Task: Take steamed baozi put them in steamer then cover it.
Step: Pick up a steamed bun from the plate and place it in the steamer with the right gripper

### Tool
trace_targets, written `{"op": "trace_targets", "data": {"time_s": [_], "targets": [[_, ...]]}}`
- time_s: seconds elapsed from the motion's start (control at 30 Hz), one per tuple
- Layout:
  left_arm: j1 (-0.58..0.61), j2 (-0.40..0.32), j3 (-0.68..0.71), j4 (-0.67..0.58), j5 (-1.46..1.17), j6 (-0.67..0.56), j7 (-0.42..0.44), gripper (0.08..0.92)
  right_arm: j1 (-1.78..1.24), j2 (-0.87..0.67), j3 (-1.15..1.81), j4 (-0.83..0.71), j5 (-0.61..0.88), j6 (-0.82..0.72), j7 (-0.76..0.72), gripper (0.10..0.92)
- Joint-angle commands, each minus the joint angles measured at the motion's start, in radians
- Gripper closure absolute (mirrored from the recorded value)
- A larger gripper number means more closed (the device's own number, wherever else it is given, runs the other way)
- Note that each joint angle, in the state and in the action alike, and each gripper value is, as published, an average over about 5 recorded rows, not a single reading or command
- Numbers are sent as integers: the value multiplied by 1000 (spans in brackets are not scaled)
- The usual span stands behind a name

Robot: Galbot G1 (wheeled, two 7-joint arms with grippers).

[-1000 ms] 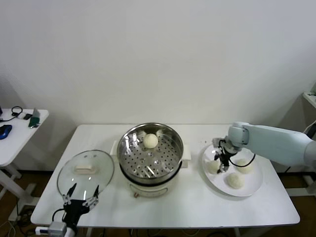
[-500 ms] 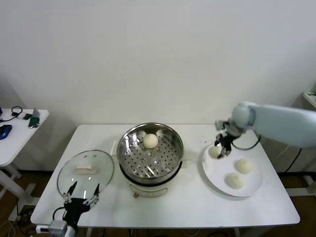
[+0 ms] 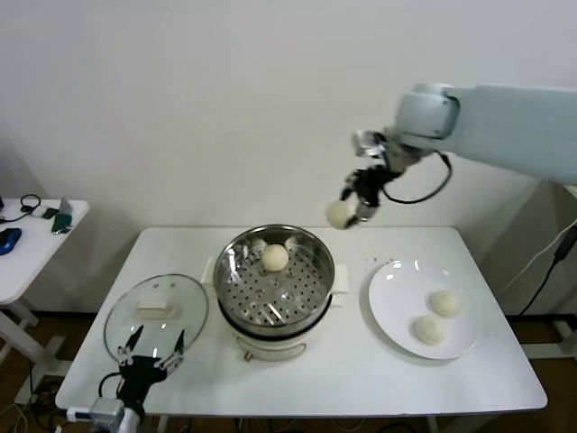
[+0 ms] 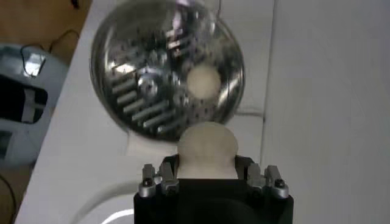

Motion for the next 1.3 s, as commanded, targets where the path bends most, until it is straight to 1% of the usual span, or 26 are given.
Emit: {"op": "trace_targets", "data": {"time_s": [0.03,0.3,0.6,1.1,1.2,1.3], "targets": [[-4,-1,0,-6,1,3,2,177,-42,237,87,61,105,-94,112,406],[-5,-5,-8,-16,0,10,4,177,-215,363,64,-69,41,-97,144,406],[3,0,-15,-16,-2,5,4,177,-339,441,24,-214,-41,-92,160,406],[3,1,-15,-10,-6,1,3,177,-430,488,11,-284,-72,-94,187,398],[3,1,-17,-10,-7,0,3,177,-432,485,11,-281,-77,-93,193,346],[2,1,-17,-9,-7,-1,2,177,-438,476,17,-273,-82,-93,211,264]]}}
